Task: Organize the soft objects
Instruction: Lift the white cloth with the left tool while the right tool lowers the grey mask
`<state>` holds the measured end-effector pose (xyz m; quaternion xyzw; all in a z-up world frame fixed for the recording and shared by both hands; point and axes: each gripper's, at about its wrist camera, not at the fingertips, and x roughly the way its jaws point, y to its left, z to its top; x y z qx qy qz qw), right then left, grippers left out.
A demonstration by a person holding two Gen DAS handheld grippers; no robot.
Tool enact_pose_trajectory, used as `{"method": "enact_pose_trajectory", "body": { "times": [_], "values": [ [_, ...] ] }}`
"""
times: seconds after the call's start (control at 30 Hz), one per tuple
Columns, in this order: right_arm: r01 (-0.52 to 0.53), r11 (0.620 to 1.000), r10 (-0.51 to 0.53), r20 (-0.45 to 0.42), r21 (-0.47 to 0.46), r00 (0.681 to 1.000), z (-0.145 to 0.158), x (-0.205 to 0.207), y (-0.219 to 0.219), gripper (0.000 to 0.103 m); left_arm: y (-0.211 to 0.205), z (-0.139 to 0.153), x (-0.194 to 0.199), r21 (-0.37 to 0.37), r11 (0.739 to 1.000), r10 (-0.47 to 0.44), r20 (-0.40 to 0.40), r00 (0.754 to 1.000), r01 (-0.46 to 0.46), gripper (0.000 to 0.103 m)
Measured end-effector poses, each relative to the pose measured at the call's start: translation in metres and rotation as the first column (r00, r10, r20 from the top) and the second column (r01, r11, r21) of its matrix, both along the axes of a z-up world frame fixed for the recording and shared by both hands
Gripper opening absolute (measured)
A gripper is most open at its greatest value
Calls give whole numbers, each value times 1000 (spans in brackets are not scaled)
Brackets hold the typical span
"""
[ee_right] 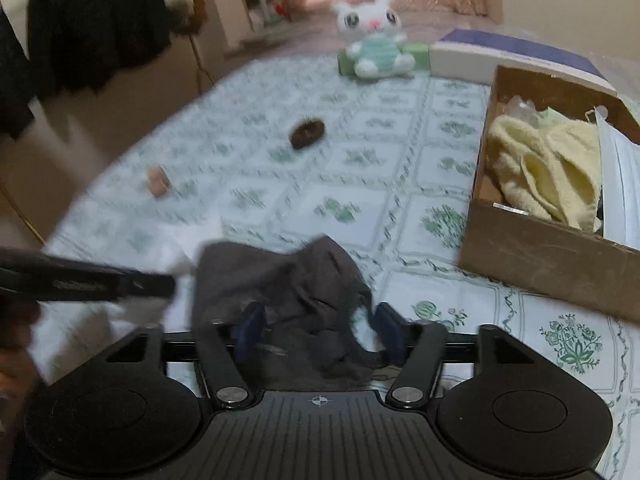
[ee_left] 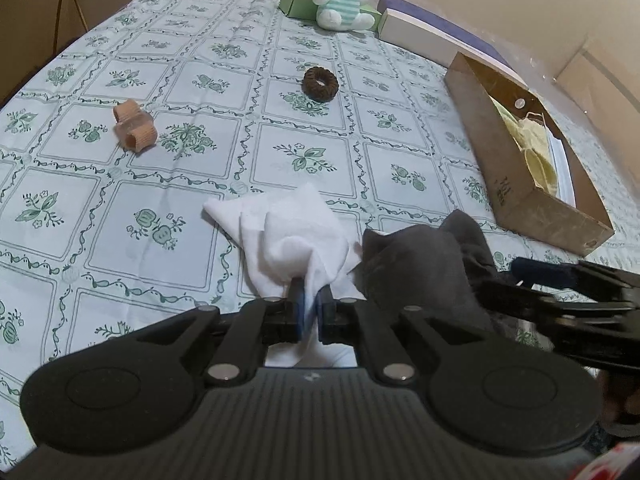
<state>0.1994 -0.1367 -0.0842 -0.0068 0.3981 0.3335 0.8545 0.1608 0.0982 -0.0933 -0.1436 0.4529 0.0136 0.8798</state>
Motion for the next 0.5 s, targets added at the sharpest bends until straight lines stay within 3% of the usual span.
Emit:
{"method": "enact_pose_trajectory", "body": {
  "times": [0.07,0.17,0.37,0.5],
  "values": [
    [-23,998,23,-3,55,1000,7,-5,-3,86,0,0,0,-2,1000,-2,1,1000,2,6],
    [-56,995,58,-24,84,998,7,-9,4,91,0,0,0,2,1000,-5,1,1000,5,7],
    [-142,984,147,46,-108,988,-7,-19,39,94,1,-1,0,-4,1000,-7,-3,1000,7,8],
    [-81,971,113,133,-225,985,-18,-15,45,94,0,0,1,9,1000,-12,-1,1000,12,9]
  ]
}}
